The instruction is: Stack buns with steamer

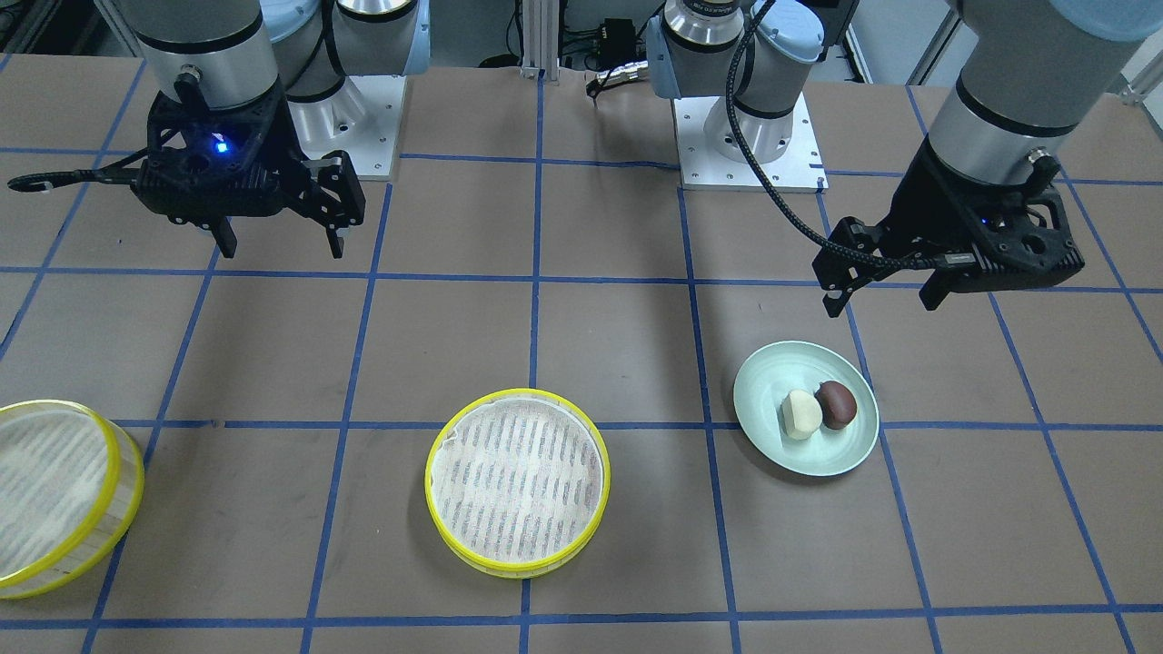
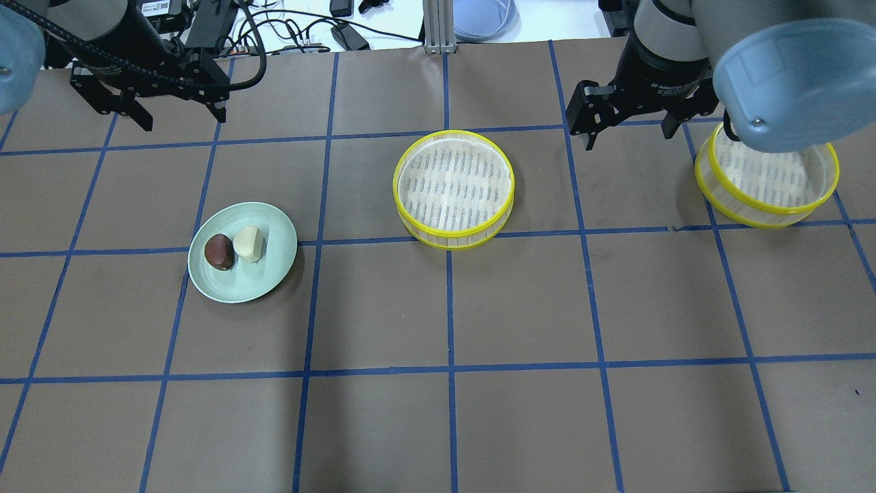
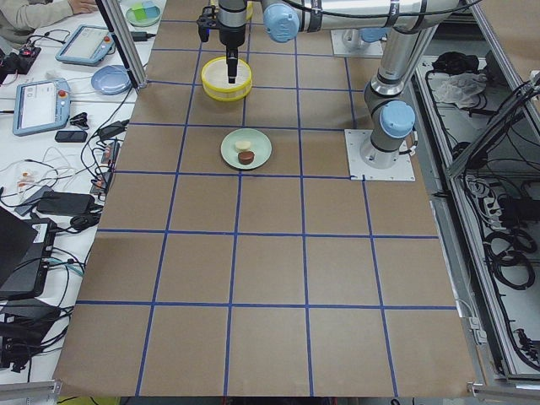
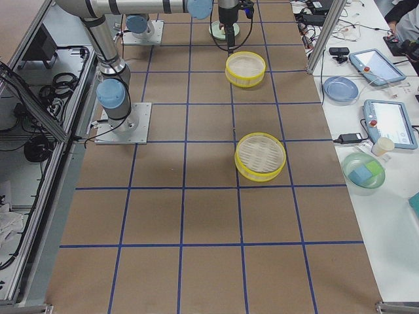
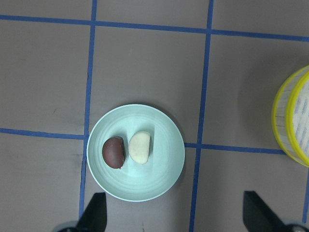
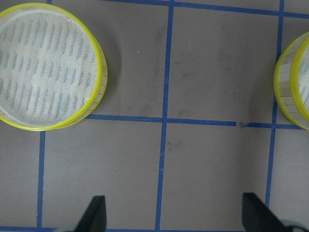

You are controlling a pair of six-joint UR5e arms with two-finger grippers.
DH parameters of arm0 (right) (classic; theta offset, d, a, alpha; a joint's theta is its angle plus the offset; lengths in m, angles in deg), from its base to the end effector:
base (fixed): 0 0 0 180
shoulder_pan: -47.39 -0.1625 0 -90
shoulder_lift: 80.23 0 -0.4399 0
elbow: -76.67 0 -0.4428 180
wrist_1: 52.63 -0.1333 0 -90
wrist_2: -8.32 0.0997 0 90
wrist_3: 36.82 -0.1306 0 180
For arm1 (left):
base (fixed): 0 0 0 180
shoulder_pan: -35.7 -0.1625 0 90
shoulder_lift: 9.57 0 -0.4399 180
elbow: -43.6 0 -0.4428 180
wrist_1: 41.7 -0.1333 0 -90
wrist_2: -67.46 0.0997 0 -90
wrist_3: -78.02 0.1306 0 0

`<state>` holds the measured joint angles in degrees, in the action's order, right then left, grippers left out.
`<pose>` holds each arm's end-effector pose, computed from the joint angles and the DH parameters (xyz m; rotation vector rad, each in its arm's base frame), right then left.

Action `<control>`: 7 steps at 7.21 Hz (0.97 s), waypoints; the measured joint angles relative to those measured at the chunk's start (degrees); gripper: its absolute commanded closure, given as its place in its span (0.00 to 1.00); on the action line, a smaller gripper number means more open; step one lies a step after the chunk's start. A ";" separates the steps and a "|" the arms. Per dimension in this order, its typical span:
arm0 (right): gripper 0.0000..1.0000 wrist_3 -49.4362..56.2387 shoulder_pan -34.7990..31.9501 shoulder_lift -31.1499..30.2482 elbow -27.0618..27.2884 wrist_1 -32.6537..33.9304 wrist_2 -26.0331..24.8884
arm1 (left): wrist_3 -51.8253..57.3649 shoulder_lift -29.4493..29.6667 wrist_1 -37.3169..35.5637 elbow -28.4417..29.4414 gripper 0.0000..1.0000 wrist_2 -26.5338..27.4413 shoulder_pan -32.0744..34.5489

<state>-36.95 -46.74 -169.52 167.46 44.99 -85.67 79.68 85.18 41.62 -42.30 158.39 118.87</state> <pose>0.1643 -0.5507 0.4719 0.1015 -3.0698 0.1681 -0.0598 -0.6035 0.4765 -0.1418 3.1102 -0.1617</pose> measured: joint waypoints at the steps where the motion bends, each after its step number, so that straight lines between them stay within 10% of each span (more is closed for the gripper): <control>1: 0.00 -0.03 0.00 0.00 0.03 0.00 -0.03 | 0.05 0.00 -0.17 -0.35 0.00 0.04 -0.01; 7: 0.00 1.35 1.56 2.38 -0.48 2.65 -0.03 | -0.01 -0.72 -0.85 -1.54 0.00 0.23 -0.35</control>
<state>-35.60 -45.18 -167.15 166.98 47.64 -85.70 79.67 84.46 40.76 -43.85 158.62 118.52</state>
